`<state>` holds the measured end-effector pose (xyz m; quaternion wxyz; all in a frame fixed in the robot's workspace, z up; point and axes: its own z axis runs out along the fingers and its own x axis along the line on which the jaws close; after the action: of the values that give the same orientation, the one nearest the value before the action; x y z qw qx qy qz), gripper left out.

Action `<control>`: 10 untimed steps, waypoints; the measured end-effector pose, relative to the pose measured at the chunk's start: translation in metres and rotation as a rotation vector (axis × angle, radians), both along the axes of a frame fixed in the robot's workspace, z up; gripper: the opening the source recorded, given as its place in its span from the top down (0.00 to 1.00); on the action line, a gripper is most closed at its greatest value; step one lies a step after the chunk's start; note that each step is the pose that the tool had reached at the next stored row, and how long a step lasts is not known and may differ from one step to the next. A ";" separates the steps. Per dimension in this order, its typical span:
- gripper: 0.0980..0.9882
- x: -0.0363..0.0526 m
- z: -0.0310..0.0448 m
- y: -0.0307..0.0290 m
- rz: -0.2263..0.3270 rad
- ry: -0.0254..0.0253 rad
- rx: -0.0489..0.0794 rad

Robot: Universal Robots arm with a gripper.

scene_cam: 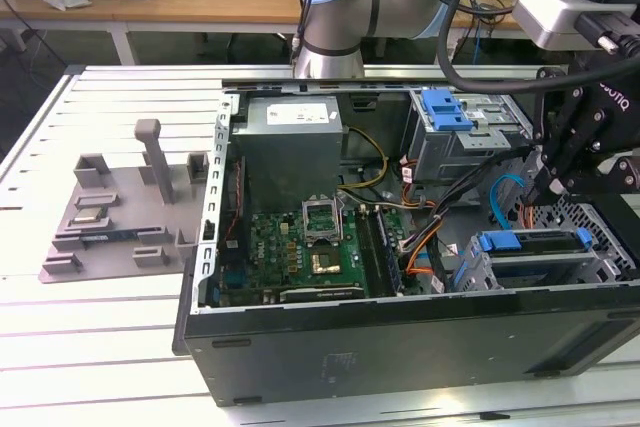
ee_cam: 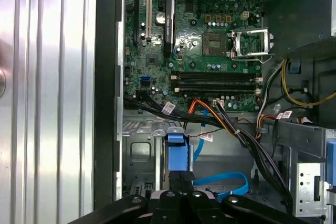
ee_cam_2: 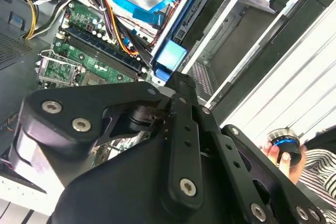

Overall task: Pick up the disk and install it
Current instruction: 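Insert the disk into the insertion slot, then insert the first disk wire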

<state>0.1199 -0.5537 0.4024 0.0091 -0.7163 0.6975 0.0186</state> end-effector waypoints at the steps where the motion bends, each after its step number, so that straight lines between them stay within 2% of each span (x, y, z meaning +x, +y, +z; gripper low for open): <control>1: 0.99 0.0000 0.0000 0.0000 0.000 -0.0001 0.000; 6: 0.99 0.0027 -0.0002 0.0006 0.000 0.0000 0.000; 8: 0.99 0.0130 -0.0002 0.0074 0.000 0.0021 0.000; 10: 0.99 0.0191 -0.0007 0.0130 0.000 0.0039 0.000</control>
<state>0.1390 -0.5407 0.4017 0.0076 -0.7163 0.6975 0.0199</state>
